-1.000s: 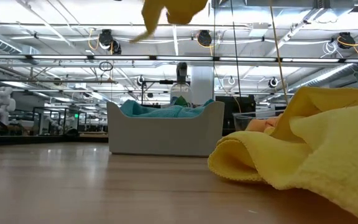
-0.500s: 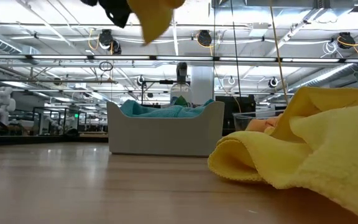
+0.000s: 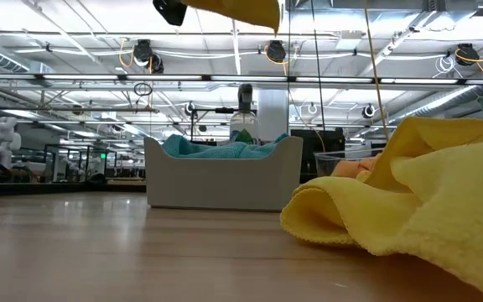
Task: Sort microfiber towel by color & place in baskets
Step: Put the top yellow towel in the blue container
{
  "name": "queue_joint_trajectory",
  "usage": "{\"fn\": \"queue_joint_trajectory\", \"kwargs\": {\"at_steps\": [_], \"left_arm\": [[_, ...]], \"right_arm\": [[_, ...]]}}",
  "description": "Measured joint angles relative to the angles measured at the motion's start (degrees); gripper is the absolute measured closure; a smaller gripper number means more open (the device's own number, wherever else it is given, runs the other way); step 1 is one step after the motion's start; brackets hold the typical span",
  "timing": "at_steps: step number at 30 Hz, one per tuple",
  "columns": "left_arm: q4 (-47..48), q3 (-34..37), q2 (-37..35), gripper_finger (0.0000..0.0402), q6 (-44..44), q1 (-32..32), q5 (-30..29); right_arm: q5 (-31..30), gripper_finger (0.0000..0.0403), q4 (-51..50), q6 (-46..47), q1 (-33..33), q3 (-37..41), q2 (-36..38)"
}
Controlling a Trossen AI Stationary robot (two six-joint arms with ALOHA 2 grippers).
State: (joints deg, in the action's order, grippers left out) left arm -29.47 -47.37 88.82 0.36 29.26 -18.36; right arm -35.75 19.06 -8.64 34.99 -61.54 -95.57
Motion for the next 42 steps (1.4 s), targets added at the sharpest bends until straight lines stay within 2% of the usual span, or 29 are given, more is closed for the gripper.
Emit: {"fn": "queue_joint_trajectory", "kwargs": {"at_steps": [4,8,12,16,19,22,25,31,32,38,42], "left_arm": [[0.0,0.0,0.0,0.0283,0.1,0.0,0.3],[-0.2,0.0,0.0,0.0283,1.4,0.0,0.5],[-1.1,0.0,0.0,0.0283,2.0,-0.1,1.1],[-2.4,0.0,0.0,0.0283,2.0,-0.6,4.4],[-2.4,0.0,0.0,0.0283,2.1,-0.8,4.8],[-2.8,0.0,0.0,0.0283,2.1,-0.8,7.4],[-3.1,0.0,0.0,0.0283,1.9,-0.8,9.7],[-2.3,0.0,0.0,0.0283,1.5,-0.6,10.1],[-2.0,0.0,0.0,0.0283,1.5,-0.5,10.1],[1.9,0.0,0.0,0.0283,0.4,-0.2,10.1],[3.4,0.0,0.0,0.0283,-1.4,-0.2,10.0]], "right_arm": [[-1.8,0.0193,0.0,2.2,-0.6,0.0,-0.8],[-1.6,0.0146,0.0,4.2,-0.7,0.0,-0.9],[-0.4,0.0126,0.0,6.6,-1.3,0.0,-0.9],[0.6,0.0131,0.3,6.5,-1.9,0.0,-0.9],[0.7,0.0149,1.1,6.2,-2.3,0.0,-0.9],[2.6,0.0184,2.2,5.7,-2.3,0.0,-0.9],[4.2,0.0239,3.7,3.9,-2.4,0.0,-0.9],[6.8,0.0375,4.3,1.8,-2.4,0.0,-0.9],[7.1,0.0386,4.3,1.4,-2.4,0.0,-0.9],[6.4,0.0378,3.8,1.8,0.0,0.0,0.3],[2.7,0.0392,-1.0,3.2,3.8,0.0,4.1]]}}
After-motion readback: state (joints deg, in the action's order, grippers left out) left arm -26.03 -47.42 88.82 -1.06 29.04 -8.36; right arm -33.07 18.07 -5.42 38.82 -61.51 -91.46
